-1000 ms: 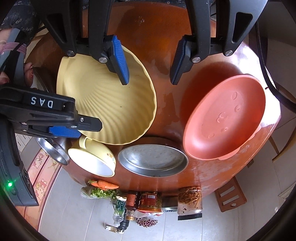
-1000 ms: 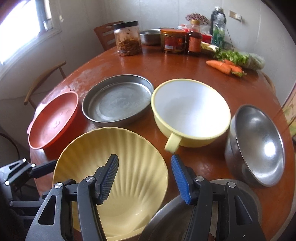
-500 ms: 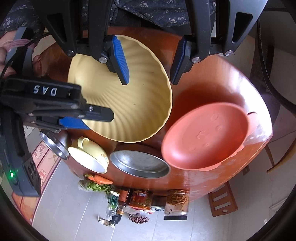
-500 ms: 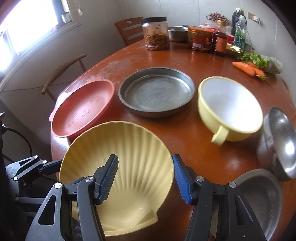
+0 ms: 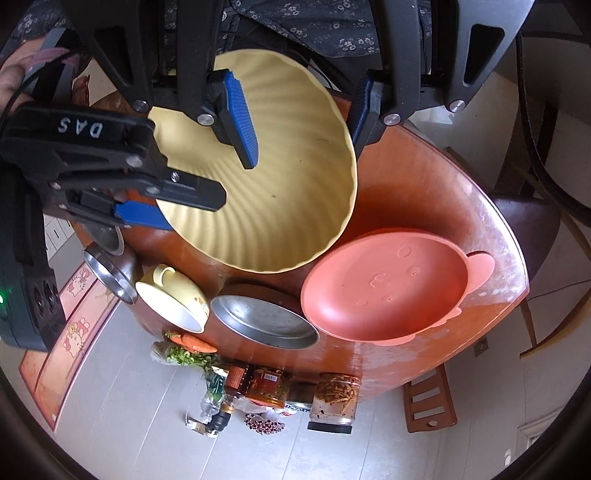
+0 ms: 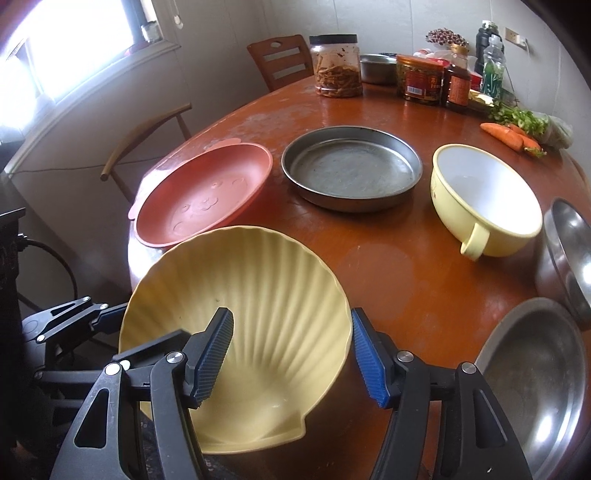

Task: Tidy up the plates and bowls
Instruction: 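Lift the yellow shell bowl with the right tool toward the orange plate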

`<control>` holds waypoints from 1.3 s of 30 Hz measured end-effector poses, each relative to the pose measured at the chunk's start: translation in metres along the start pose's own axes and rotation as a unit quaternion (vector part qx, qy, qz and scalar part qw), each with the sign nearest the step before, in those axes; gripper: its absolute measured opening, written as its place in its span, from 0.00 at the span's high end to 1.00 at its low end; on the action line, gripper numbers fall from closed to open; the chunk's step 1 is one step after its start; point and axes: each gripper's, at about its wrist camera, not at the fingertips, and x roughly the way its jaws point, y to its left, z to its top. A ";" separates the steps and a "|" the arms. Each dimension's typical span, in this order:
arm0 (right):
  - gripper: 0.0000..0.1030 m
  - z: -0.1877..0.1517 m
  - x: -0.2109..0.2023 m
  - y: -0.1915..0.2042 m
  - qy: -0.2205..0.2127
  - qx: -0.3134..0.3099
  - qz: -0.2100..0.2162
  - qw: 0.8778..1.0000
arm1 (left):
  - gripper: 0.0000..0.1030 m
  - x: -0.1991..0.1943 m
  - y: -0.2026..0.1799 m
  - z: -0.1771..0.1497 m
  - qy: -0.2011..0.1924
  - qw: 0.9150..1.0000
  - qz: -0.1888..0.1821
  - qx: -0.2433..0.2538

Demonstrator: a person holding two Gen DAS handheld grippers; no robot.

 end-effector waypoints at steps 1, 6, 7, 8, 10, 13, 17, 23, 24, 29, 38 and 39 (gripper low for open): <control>0.35 -0.002 -0.001 0.001 -0.002 0.000 0.000 1.000 | 0.55 0.000 0.000 -0.001 -0.001 1.000 0.001 0.001; 0.35 -0.008 -0.011 -0.001 -0.022 0.010 0.006 1.000 | 0.55 -0.001 0.001 -0.001 -0.001 1.000 -0.007 -0.013; 0.35 -0.009 -0.012 -0.002 -0.024 0.012 0.006 1.000 | 0.55 0.000 0.000 0.000 -0.001 1.000 -0.008 -0.014; 0.35 -0.009 -0.013 -0.003 -0.027 0.014 0.005 1.000 | 0.55 0.000 -0.002 0.000 0.001 1.000 -0.009 -0.014; 0.35 -0.010 -0.016 -0.004 -0.030 0.019 0.001 0.999 | 0.55 0.001 -0.004 0.002 0.002 1.000 -0.011 -0.015; 0.35 -0.011 -0.021 -0.007 -0.040 0.026 -0.001 0.999 | 0.55 -0.001 -0.008 0.005 -0.002 1.000 -0.012 -0.013; 0.35 -0.010 -0.027 -0.011 -0.051 0.034 0.004 0.998 | 0.55 -0.003 -0.013 0.009 -0.009 1.000 -0.008 -0.008; 0.35 -0.008 -0.030 -0.013 -0.063 0.034 0.005 0.997 | 0.55 -0.001 -0.014 0.014 -0.011 1.000 -0.005 -0.006; 0.35 -0.009 -0.030 -0.013 -0.065 0.034 0.006 0.997 | 0.55 -0.001 -0.014 0.015 -0.010 1.000 -0.005 -0.008; 0.35 -0.005 -0.032 -0.011 -0.073 0.029 0.007 0.997 | 0.55 -0.003 -0.011 0.021 -0.015 1.000 -0.004 -0.010; 0.35 0.016 -0.035 -0.004 -0.088 0.015 0.016 0.996 | 0.55 -0.012 0.002 0.035 -0.030 0.999 -0.001 -0.023; 0.35 0.018 -0.034 -0.003 -0.088 0.014 0.017 0.996 | 0.55 -0.014 0.004 0.037 -0.032 0.999 0.000 -0.024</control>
